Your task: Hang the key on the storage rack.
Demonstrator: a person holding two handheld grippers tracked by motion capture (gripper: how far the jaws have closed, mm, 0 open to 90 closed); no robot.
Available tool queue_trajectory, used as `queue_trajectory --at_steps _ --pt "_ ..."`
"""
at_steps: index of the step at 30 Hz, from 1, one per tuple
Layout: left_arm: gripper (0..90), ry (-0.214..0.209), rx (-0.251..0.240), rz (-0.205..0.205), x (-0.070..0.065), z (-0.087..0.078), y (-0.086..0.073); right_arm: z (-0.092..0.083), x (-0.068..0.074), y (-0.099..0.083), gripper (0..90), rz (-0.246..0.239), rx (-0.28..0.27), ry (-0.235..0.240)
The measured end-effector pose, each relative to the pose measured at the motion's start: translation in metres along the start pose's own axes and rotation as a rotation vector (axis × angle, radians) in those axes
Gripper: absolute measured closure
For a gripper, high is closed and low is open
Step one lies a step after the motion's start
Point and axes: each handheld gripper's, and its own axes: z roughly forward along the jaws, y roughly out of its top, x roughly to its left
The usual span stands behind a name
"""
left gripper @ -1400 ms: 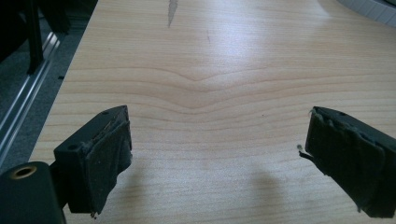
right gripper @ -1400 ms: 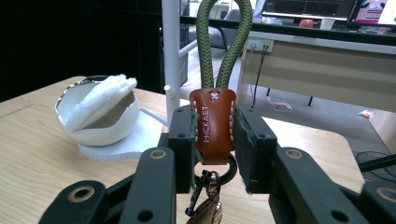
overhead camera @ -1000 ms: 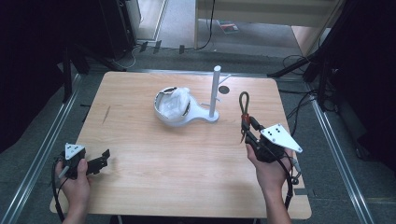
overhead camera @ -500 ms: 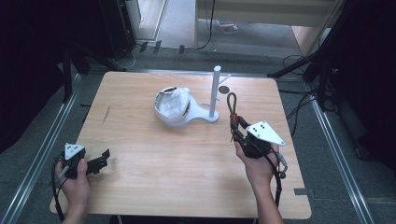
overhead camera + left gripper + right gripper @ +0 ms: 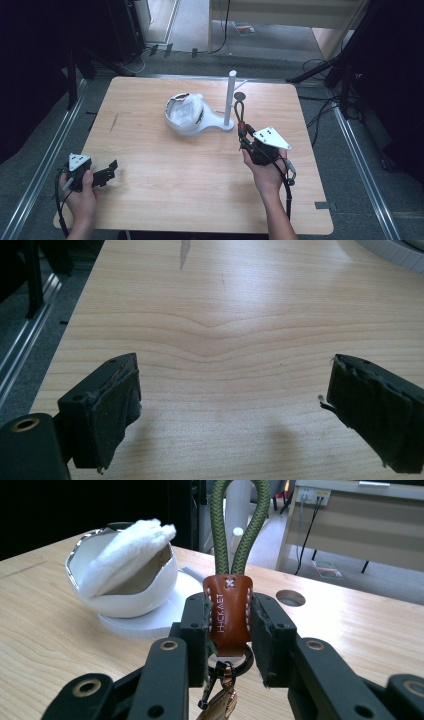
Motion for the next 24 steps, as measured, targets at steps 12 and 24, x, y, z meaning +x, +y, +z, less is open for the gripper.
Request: queue_trajectory --at_steps 12,24 --pt "7.7 -0.002 -0.002 -0.001 0.000 0.000 0.000 0.017 0.001 -0.009 70.7 0.010 0.038 0.000" --pt "7.7 -0.002 -0.001 -0.002 0.001 0.000 0.000 0.030 0.000 -0.016 70.6 0.015 0.071 -0.002"
